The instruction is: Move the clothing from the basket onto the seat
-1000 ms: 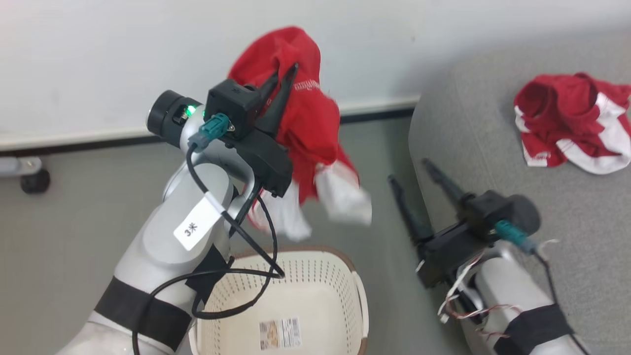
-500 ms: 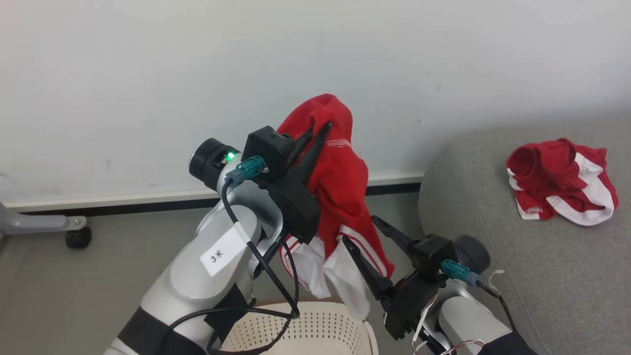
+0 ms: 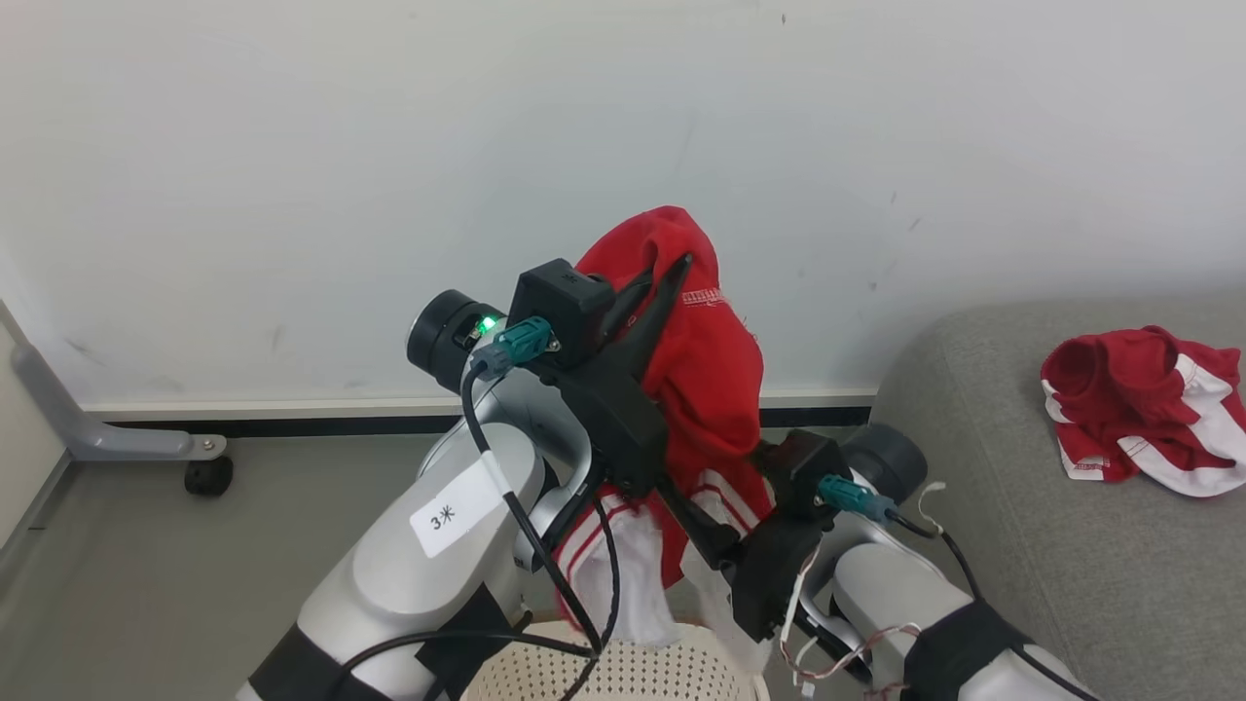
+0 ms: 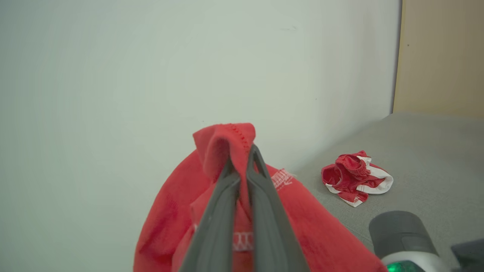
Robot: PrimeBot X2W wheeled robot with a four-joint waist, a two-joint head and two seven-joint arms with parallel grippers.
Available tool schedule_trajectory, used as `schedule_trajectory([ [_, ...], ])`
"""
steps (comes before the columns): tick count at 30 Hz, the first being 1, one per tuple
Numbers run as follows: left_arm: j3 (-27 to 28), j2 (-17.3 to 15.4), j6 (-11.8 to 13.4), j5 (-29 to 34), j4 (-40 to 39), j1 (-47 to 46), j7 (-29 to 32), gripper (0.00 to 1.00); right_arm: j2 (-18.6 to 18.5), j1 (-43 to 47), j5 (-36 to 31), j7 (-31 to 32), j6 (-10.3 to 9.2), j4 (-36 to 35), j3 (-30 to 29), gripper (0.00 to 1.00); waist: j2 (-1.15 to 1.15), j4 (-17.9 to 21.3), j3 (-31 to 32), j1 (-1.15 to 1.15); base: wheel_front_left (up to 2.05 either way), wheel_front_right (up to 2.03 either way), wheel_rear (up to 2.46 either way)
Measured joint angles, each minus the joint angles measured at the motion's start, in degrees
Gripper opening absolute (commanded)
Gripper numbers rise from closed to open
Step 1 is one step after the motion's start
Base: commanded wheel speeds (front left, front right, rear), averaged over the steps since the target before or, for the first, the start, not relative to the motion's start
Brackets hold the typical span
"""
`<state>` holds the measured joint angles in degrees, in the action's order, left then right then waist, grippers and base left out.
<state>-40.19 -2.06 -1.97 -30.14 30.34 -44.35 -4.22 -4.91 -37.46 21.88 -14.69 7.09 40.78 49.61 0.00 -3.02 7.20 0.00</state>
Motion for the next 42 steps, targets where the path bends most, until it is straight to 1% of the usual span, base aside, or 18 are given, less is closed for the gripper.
schedule_trajectory([
  [1, -0.2, 0.0, 0.0, -0.7, -0.3, 0.0, 0.1, 0.00, 0.1, -0.8, 0.3, 0.0, 0.00, 0.7, 0.5, 1.00, 0.00, -0.1, -0.1, 0.00, 0.00, 0.00, 0.00],
  [2, -0.4, 0.0, 0.2, -1.1, -0.6, 0.0, 0.3, 0.00, 0.1, -1.5, 0.6, 0.0, 0.00, 1.3, 1.0, 0.57, 0.00, -0.2, -0.1, 0.00, 0.00, 0.00, 0.00],
  [3, -0.6, 0.0, 0.5, -1.2, -0.9, 0.0, 0.6, 0.00, 0.2, -2.1, 0.9, 0.0, 0.00, 1.8, 1.4, 0.32, 0.00, -0.2, -0.2, 0.00, 0.00, 0.00, 0.00],
  [4, -0.7, 0.0, 0.5, -1.2, -1.1, 0.0, 0.6, 0.00, 0.3, -2.4, 1.2, 0.0, 0.00, 2.2, 1.7, 0.13, 0.00, -0.3, -0.3, 0.00, 0.00, 0.00, 0.00],
  [5, -0.7, 0.0, 0.5, -1.3, -1.2, 0.0, 0.8, 0.00, 0.3, -2.7, 1.6, 0.0, 0.00, 2.4, 2.0, 0.13, 0.00, -0.4, -0.4, 0.00, 0.00, 0.00, 0.00],
  [6, -0.7, 0.0, 0.8, -1.4, -1.2, 0.0, 1.1, 0.00, 0.4, -2.9, 2.2, 0.0, 0.00, 2.7, 2.4, 0.00, 0.00, -0.5, -0.5, 0.00, 0.00, 0.00, 0.00],
  [11, 0.4, -0.1, 1.6, -1.6, -1.2, 0.5, 1.7, 0.00, 0.5, -3.3, 4.0, 0.0, 0.00, 2.9, 4.2, 0.00, 0.00, -0.5, -0.9, 0.01, 0.00, 0.00, 0.00],
  [14, 1.3, -1.1, 2.5, -2.1, -1.0, 1.5, 1.9, 0.00, 0.6, -3.7, 4.9, 0.0, 0.00, 2.8, 5.1, 0.00, 0.00, 0.0, -1.1, 0.00, 0.00, 0.00, 0.00],
  [15, 1.5, -1.4, 2.6, -2.1, -0.8, 1.8, 1.9, 0.03, 0.6, -3.9, 5.1, 0.0, 0.00, 2.7, 5.2, 0.00, 0.00, 0.2, -1.2, 0.00, 0.00, 0.00, 0.00],
  [16, 1.9, -1.7, 2.8, -2.3, -0.8, 2.2, 1.9, 0.25, 0.5, -4.2, 5.5, 0.0, 0.00, 2.5, 5.2, 0.00, 0.00, 0.5, -1.3, 0.01, 0.00, 0.00, 0.00],
  [17, 2.2, -2.1, 3.1, -2.4, -0.8, 2.6, 2.0, 0.33, 0.5, -4.4, 5.9, 0.0, 0.00, 2.2, 5.3, 0.00, 0.00, 0.8, -1.3, 0.01, 0.00, 0.00, 0.00],
  [20, 2.8, -2.9, 3.6, -2.7, -0.6, 4.2, 2.1, 0.43, -0.1, -4.5, 6.9, 0.0, 0.04, 1.1, 5.4, 0.00, 0.00, 1.8, -1.5, 0.01, 0.00, 0.00, 0.00],
  [22, 3.0, -3.2, 4.0, -3.0, -0.4, 5.2, 2.1, 0.84, -1.2, -4.6, 7.0, 0.0, 0.04, 0.3, 5.5, 0.00, 0.00, 2.6, -1.6, 0.01, 0.00, 0.00, 0.00],
  [23, 3.3, -3.3, 4.0, -3.1, -0.3, 5.8, 2.1, 1.00, -1.9, -4.6, 7.1, 0.0, 0.04, -0.1, 5.4, 0.00, 0.00, 3.1, -1.6, 0.01, 0.00, 0.00, 0.00],
  [27, 3.9, -3.5, 4.5, -4.4, -0.3, 8.2, 1.5, 1.00, -4.3, -4.9, 7.5, 0.0, 0.04, -2.1, 5.2, 0.00, 0.00, 5.0, -1.8, 0.01, 0.00, 0.00, 0.00],
  [32, 4.2, -3.8, 4.6, -4.8, -0.4, 11.2, -0.7, 1.00, -7.1, -5.0, 7.8, 0.0, 0.04, -4.6, 4.8, 0.00, 0.00, 7.7, -1.9, 0.01, 0.00, 0.00, 0.00],
  [40, 3.4, -3.6, 4.6, -4.8, -1.3, 16.4, -3.8, 1.00, -12.0, -4.3, 7.3, 0.0, 0.04, -8.0, 3.5, 0.00, 0.00, 12.7, -1.6, 0.01, 0.00, 0.00, 0.00],
  [42, 3.1, -3.4, 4.6, -4.8, -1.6, 17.4, -4.7, 1.00, -14.2, -4.0, 6.9, 0.0, 0.01, -9.5, 2.7, 0.00, 0.00, 14.7, -1.6, 0.01, 0.00, 0.00, 0.00],
])
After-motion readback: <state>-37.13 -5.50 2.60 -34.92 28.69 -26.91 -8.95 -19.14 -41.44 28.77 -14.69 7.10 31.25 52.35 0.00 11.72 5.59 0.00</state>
